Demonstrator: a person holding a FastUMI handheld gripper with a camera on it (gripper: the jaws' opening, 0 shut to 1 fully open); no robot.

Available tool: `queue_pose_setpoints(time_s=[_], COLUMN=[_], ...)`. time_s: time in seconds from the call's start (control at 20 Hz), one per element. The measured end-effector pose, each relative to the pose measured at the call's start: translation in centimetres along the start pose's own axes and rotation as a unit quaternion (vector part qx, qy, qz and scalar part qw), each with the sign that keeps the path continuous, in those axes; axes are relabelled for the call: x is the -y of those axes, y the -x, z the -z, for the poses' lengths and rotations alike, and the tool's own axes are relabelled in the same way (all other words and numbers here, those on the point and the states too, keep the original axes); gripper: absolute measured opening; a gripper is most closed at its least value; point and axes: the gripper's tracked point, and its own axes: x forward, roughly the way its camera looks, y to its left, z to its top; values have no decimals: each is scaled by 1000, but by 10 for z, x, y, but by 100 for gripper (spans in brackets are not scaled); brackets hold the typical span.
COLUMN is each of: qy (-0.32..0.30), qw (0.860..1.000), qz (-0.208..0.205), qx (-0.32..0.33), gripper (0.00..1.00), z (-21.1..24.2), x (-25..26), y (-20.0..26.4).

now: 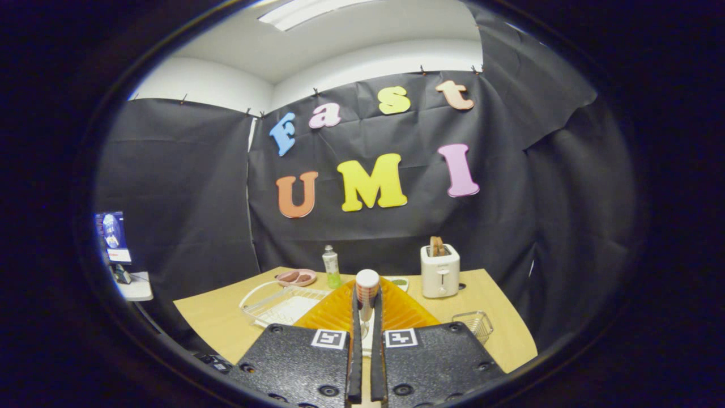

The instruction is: Take the plate from the dish rack, then take the spoon from the basket and place it into the plate.

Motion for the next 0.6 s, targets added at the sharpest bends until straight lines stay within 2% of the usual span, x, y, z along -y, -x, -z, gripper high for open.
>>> queue_pose_setpoints(time_s=[0.35, 0.6], qy=[5, -4], qw=[997, 994], qz=[-58, -59], qx=[-52, -91], gripper=[11, 11], z=[46, 90], x=[-83, -106], y=[-2, -14])
